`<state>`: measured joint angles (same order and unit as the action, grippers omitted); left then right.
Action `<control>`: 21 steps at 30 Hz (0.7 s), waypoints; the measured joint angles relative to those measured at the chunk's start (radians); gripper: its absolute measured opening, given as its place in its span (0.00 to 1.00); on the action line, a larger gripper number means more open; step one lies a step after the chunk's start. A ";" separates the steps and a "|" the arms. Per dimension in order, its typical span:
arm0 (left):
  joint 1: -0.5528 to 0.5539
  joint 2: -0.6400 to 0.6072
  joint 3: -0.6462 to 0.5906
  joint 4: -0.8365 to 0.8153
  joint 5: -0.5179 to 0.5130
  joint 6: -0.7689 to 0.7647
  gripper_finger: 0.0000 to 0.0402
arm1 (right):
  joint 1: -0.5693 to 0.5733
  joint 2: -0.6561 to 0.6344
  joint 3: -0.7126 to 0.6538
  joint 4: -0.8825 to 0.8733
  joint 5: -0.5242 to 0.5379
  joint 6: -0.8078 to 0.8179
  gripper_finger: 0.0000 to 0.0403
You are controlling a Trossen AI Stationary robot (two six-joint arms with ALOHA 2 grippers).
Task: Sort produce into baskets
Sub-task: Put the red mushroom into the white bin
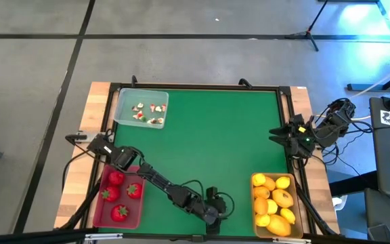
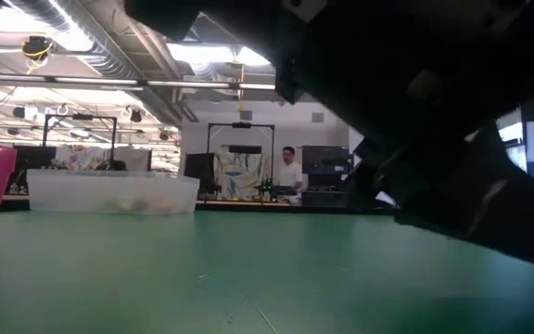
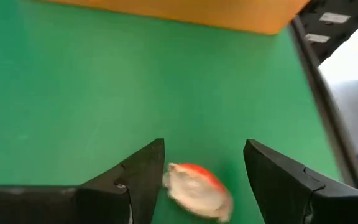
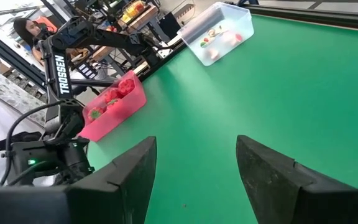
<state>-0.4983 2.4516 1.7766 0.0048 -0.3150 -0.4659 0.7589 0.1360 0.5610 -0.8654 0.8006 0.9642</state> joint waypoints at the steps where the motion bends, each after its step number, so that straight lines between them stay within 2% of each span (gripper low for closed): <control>1: 0.001 0.000 -0.001 -0.003 -0.005 -0.003 0.54 | 0.000 0.000 0.000 0.000 0.000 0.000 0.55; 5: 0.002 -0.014 -0.001 -0.022 -0.009 0.032 0.54 | 0.000 0.000 0.000 0.000 0.000 0.000 0.55; 12: 0.001 -0.080 0.000 -0.170 -0.006 0.090 0.54 | 0.000 0.000 0.000 -0.001 -0.007 0.000 0.55; 21: -0.015 -0.064 0.000 -0.110 0.008 0.173 0.54 | 0.000 0.000 0.000 -0.002 -0.008 0.000 0.55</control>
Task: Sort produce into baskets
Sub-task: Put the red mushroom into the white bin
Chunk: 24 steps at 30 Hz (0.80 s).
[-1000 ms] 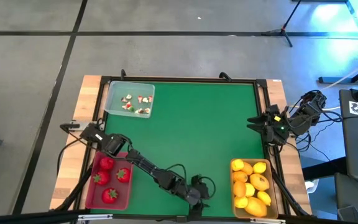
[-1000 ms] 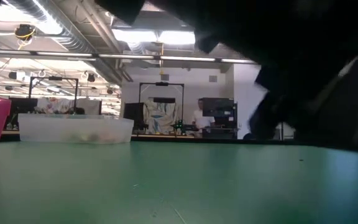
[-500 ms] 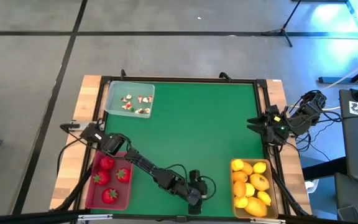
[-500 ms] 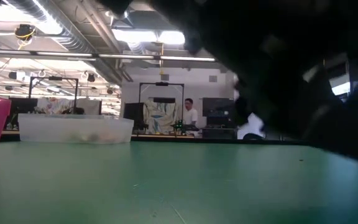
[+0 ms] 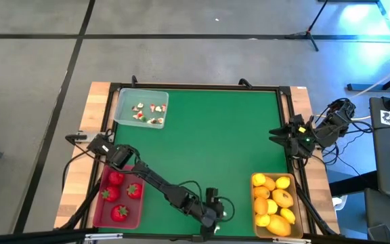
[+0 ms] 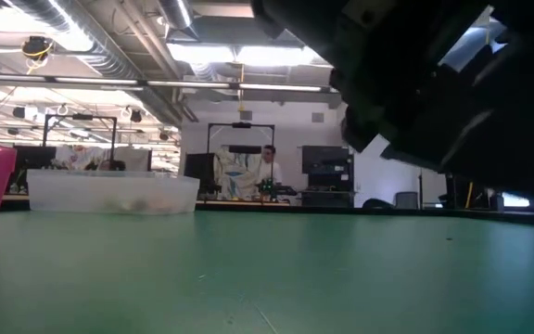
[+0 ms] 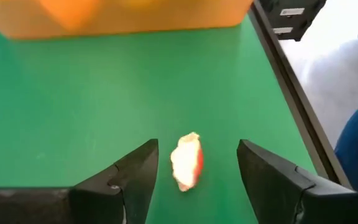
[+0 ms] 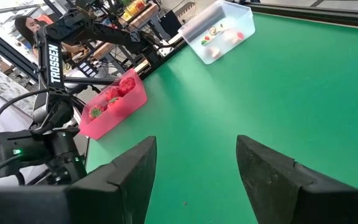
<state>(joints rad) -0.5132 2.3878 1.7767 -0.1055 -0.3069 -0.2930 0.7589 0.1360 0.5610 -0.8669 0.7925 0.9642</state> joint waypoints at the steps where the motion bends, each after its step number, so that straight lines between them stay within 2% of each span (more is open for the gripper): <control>1: 0.000 0.000 0.000 0.002 0.002 0.015 0.54 | 0.000 0.000 0.000 0.000 0.000 0.000 0.55; 9: 0.008 0.000 0.000 0.002 0.021 0.098 0.54 | 0.000 0.000 0.000 0.001 0.000 0.000 0.55; 17: 0.025 0.047 -0.001 0.041 0.067 -0.001 0.54 | 0.000 0.000 -0.010 0.008 0.000 0.000 0.55; 24: 0.028 0.052 -0.001 0.043 0.068 -0.008 0.54 | 0.000 0.000 -0.063 0.010 -0.018 0.035 0.55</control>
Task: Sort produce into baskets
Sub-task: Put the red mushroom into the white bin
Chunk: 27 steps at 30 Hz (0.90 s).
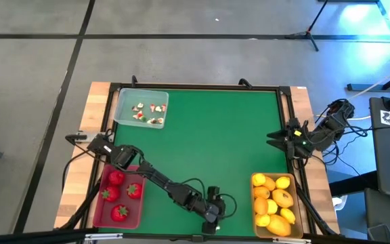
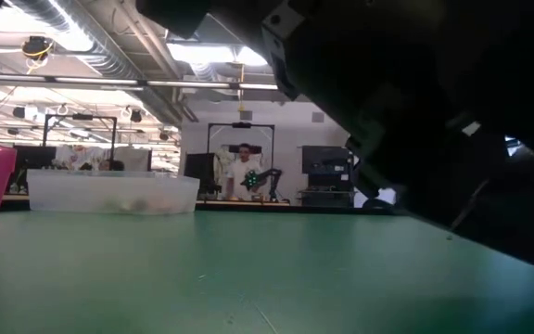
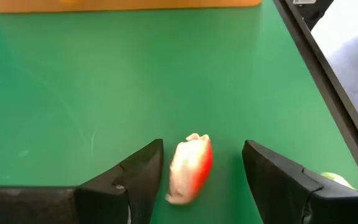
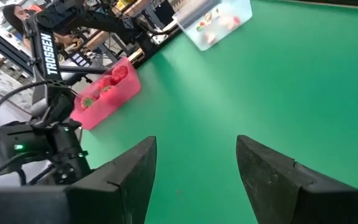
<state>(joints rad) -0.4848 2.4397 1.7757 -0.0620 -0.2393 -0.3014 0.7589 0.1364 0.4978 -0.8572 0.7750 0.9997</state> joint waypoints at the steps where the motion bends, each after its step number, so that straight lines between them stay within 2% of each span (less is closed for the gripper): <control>1: 0.000 0.000 0.000 0.000 -0.001 0.001 0.54 | 0.000 0.000 -0.001 0.003 -0.002 0.005 0.55; 8: 0.000 0.000 0.000 0.000 -0.002 -0.004 0.52 | 0.000 0.000 -0.002 0.064 -0.044 0.010 0.55; 20: 0.001 0.000 0.000 -0.023 -0.006 -0.003 0.28 | 0.000 0.000 -0.002 0.078 -0.051 0.006 0.55; 27: 0.018 -0.061 -0.001 -0.107 0.016 0.039 0.20 | 0.000 0.000 -0.002 0.078 -0.051 0.006 0.55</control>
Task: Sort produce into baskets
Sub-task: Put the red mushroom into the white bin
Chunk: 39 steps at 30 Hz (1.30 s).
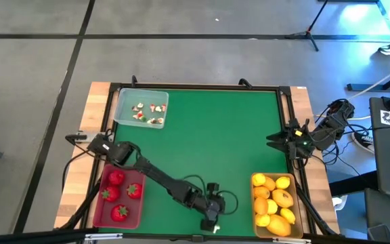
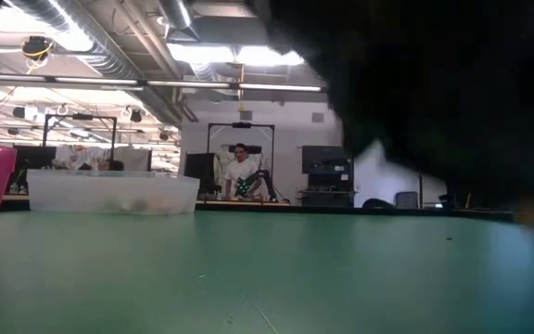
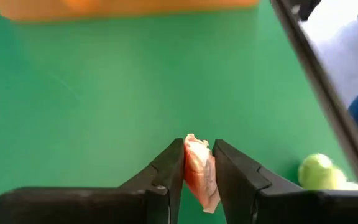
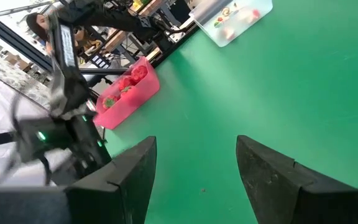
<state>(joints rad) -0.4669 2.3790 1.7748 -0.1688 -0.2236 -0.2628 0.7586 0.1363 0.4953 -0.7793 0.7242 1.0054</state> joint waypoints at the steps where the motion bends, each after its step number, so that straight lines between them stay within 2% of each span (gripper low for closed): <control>1: 0.008 -0.024 0.000 -0.026 0.000 0.004 0.20 | 0.000 0.000 0.000 0.000 0.000 0.000 0.55; 4: 0.043 -0.101 0.002 -0.132 -0.005 0.010 0.20 | 0.000 0.000 0.000 0.001 0.000 0.000 0.55; 9: 0.115 -0.230 0.001 -0.404 -0.041 0.019 0.21 | 0.000 0.000 0.000 0.001 0.000 0.000 0.55; 16: 0.228 -0.447 -0.010 -0.780 -0.263 0.000 0.24 | 0.000 0.000 0.000 0.002 -0.002 -0.012 0.55; 21: 0.328 -0.660 -0.122 -0.911 -0.363 -0.068 0.24 | 0.000 0.000 0.000 0.002 -0.003 -0.017 0.55; 27: 0.475 -0.988 -0.383 -0.911 -0.387 -0.139 0.24 | 0.000 0.005 0.000 0.000 -0.010 -0.035 0.55; 32: 0.623 -1.229 -0.622 -0.805 -0.429 -0.210 0.24 | 0.000 0.005 0.000 0.000 -0.009 -0.050 0.55; 35: 0.691 -1.326 -0.756 -0.720 -0.425 -0.233 0.24 | 0.000 0.005 0.000 0.000 0.003 -0.068 0.55; 39: 0.770 -1.379 -0.913 -0.599 -0.422 -0.204 0.24 | 0.000 0.005 0.000 0.000 0.028 -0.072 0.55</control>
<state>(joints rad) 0.3028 1.0001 0.8615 -0.7678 -0.6454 -0.4673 0.7589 0.1417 0.4957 -0.7792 0.7522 0.9337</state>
